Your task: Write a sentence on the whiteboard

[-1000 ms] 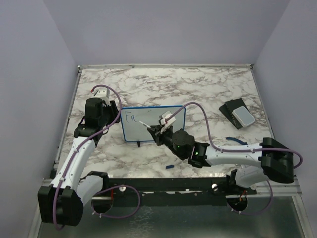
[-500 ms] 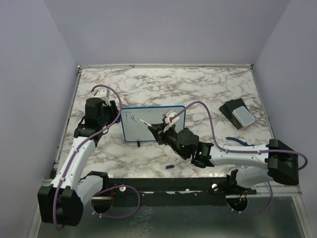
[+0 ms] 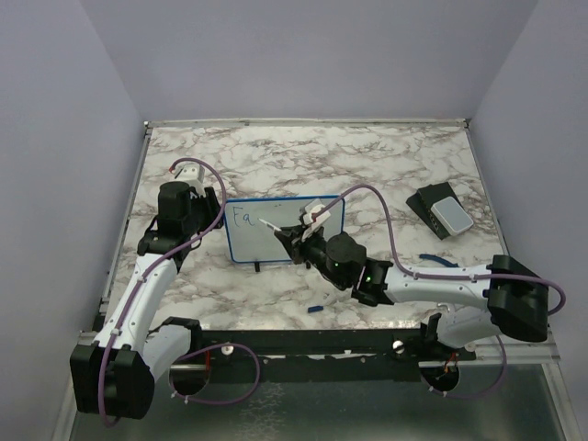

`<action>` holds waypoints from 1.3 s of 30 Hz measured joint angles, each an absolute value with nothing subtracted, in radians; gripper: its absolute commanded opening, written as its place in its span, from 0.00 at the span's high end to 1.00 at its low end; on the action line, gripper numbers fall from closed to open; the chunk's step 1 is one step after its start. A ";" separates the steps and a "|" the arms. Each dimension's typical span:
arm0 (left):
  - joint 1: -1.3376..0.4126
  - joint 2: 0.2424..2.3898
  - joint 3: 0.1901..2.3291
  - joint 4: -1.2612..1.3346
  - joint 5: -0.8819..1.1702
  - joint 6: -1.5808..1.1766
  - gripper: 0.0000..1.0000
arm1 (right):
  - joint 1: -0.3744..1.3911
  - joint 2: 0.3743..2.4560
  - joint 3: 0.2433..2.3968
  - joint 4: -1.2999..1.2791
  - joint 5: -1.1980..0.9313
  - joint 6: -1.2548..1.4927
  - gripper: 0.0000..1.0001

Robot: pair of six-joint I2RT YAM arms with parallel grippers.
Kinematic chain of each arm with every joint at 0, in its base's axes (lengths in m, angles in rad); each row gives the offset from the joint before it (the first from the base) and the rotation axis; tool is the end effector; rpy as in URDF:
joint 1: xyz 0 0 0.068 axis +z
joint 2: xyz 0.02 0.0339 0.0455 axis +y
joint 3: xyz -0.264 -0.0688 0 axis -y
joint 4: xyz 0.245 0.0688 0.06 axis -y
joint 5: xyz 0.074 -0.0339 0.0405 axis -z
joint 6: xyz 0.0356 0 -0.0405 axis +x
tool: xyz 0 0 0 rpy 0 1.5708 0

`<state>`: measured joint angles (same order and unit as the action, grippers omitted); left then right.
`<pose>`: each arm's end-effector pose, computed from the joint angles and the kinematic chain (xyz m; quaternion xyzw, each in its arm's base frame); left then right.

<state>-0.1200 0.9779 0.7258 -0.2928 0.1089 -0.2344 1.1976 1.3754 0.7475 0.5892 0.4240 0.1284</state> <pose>0.2162 -0.0300 0.2727 -0.0231 0.8701 -0.1331 0.4740 0.1262 0.2820 0.2730 -0.2334 0.6805 0.2976 0.6275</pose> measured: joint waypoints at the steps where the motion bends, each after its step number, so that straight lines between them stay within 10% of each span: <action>1: -0.120 0.978 0.726 -0.293 0.109 -0.234 0.53 | 1.197 1.382 0.748 0.590 0.422 0.127 0.99; 39: -0.120 0.978 0.725 -0.293 0.117 -0.230 0.53 | 1.189 1.502 0.818 0.582 0.482 0.126 1.00</action>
<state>-0.1200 0.9779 0.7250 -0.2928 0.1165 -0.2302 1.1893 1.5021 0.8177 0.5816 0.4820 0.1261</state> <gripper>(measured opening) 0.465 0.119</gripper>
